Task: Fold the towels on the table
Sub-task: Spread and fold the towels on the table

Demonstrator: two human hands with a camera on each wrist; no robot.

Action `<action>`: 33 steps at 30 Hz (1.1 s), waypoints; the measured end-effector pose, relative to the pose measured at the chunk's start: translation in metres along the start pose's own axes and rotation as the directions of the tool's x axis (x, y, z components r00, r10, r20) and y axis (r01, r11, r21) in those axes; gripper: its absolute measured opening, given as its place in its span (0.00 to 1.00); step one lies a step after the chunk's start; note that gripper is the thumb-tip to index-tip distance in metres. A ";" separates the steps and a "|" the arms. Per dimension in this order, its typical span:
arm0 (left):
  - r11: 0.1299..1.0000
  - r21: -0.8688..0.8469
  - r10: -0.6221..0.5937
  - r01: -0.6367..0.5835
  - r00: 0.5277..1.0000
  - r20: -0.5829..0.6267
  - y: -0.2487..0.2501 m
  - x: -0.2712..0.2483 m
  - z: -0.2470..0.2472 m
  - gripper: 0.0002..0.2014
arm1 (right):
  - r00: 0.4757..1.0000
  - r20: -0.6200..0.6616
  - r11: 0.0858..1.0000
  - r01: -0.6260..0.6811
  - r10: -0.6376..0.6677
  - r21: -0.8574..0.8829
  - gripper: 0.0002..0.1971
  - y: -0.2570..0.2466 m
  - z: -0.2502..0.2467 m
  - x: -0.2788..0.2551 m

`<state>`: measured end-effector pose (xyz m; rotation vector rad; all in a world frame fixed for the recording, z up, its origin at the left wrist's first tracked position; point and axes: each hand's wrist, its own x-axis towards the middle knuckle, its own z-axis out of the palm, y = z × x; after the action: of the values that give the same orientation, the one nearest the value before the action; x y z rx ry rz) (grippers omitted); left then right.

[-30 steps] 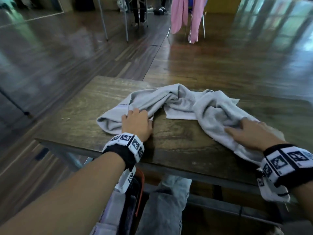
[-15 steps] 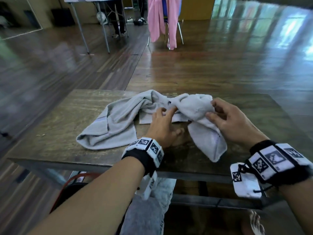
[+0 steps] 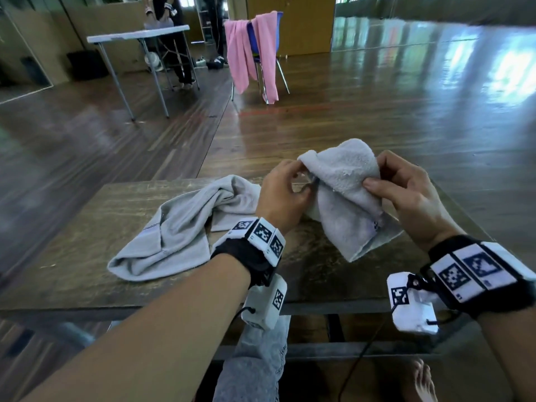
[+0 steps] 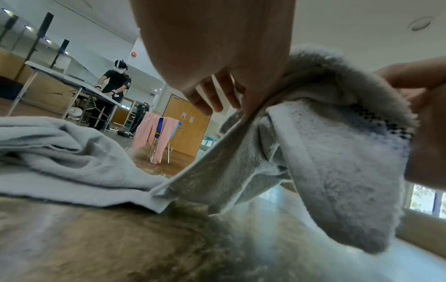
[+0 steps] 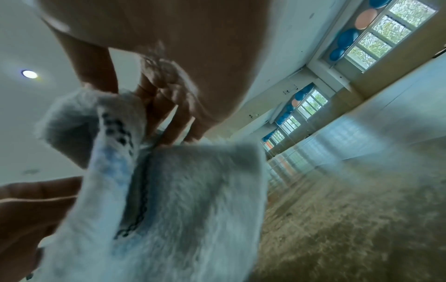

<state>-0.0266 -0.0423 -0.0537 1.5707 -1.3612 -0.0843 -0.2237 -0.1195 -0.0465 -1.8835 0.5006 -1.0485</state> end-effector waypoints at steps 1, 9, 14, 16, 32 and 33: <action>1.000 0.012 -0.004 0.005 0.999 -0.044 0.005 0.002 0.001 0.12 | 0.999 -0.040 0.999 -0.020 0.018 -0.032 0.12 0.000 -0.002 0.000; 0.982 -0.171 -0.105 0.085 0.988 -0.111 0.058 0.014 0.004 0.08 | 0.975 -0.162 0.861 -0.210 0.151 -0.462 0.42 0.011 -0.013 -0.015; 0.958 -0.281 -0.031 0.059 0.994 0.101 0.088 0.014 0.012 0.10 | 0.967 -0.061 0.809 -0.241 0.247 -0.536 0.19 0.011 0.003 -0.024; 0.948 -0.311 -0.043 0.072 0.994 0.098 0.086 0.016 0.015 0.10 | 0.974 -0.104 0.859 -0.225 0.200 -0.459 0.10 0.016 0.001 -0.026; 0.957 0.167 -0.273 0.239 0.934 0.229 -0.004 -0.004 0.021 0.10 | 0.911 -0.289 0.897 -0.368 0.295 -0.245 0.09 0.030 -0.030 0.002; 0.961 0.129 -0.268 0.246 0.943 0.196 -0.001 0.005 0.018 0.13 | 0.918 -0.278 0.882 -0.363 0.284 -0.299 0.10 0.031 -0.031 0.003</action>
<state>-0.0353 -0.0573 -0.0604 1.8645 -1.3310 -0.3558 -0.2458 -0.1531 -0.0640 -1.8929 1.1616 -0.9964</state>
